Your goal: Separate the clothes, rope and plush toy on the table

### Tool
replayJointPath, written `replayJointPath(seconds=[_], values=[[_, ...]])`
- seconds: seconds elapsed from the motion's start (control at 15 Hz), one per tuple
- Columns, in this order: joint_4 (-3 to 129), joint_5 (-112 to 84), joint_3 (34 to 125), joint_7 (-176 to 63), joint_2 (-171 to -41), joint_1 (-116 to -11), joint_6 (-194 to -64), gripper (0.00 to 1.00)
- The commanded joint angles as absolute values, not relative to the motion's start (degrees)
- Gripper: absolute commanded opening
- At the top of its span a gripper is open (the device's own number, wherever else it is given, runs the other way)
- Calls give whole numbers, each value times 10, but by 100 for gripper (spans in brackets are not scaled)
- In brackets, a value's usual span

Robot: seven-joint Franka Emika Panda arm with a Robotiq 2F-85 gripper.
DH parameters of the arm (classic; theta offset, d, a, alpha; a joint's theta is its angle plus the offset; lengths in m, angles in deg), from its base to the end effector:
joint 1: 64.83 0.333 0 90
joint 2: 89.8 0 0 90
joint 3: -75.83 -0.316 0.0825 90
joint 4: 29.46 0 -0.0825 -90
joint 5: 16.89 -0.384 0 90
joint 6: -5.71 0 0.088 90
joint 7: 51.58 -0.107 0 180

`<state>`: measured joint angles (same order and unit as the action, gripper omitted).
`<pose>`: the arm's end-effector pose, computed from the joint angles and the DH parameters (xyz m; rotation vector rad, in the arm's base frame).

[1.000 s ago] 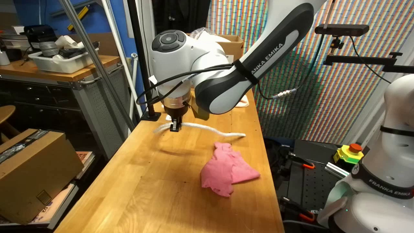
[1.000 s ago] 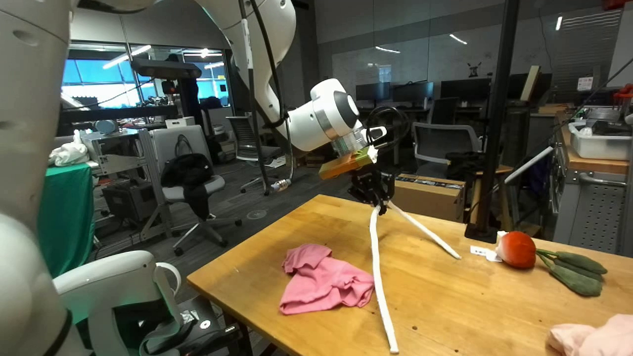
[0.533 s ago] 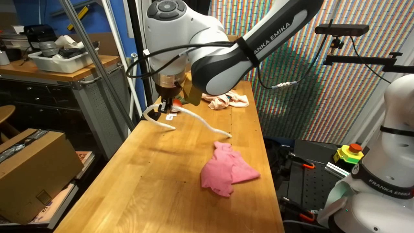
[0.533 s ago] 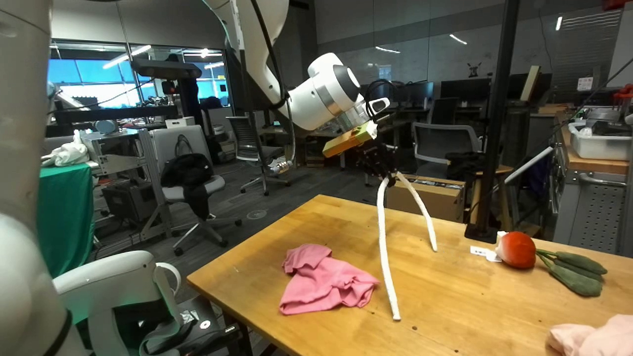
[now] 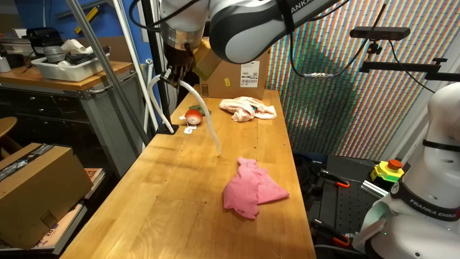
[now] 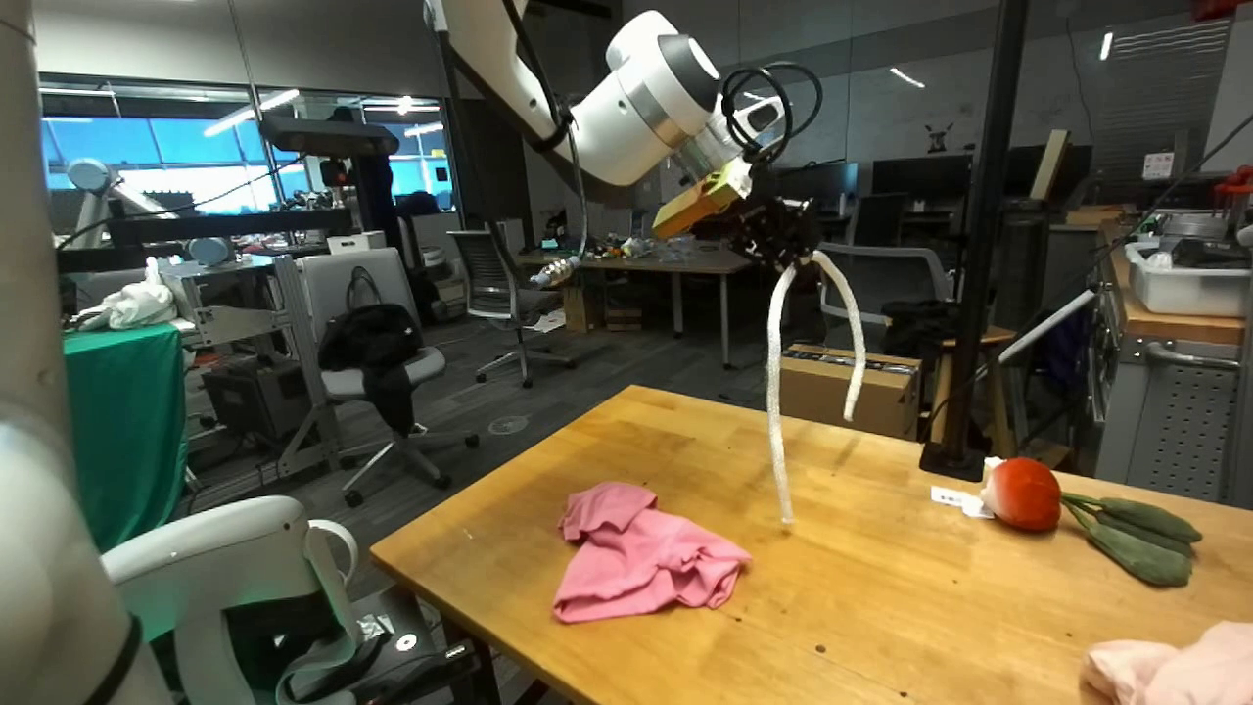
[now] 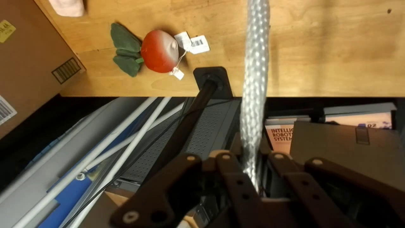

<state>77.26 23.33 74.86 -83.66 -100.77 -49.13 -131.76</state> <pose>0.6140 0.1782 0.4528 2.6708 0.2354 0.7319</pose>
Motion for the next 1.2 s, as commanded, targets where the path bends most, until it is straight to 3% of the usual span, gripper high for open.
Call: replayJointPath(seconds=[0.0, 0.4, 1.13], values=[[759, 253, 740, -879, -986, -498, -1319, 7], [751, 247, 735, -896, -983, -507, -1347, 7], [804, -56, 709, -770, -981, -543, -1524, 8]])
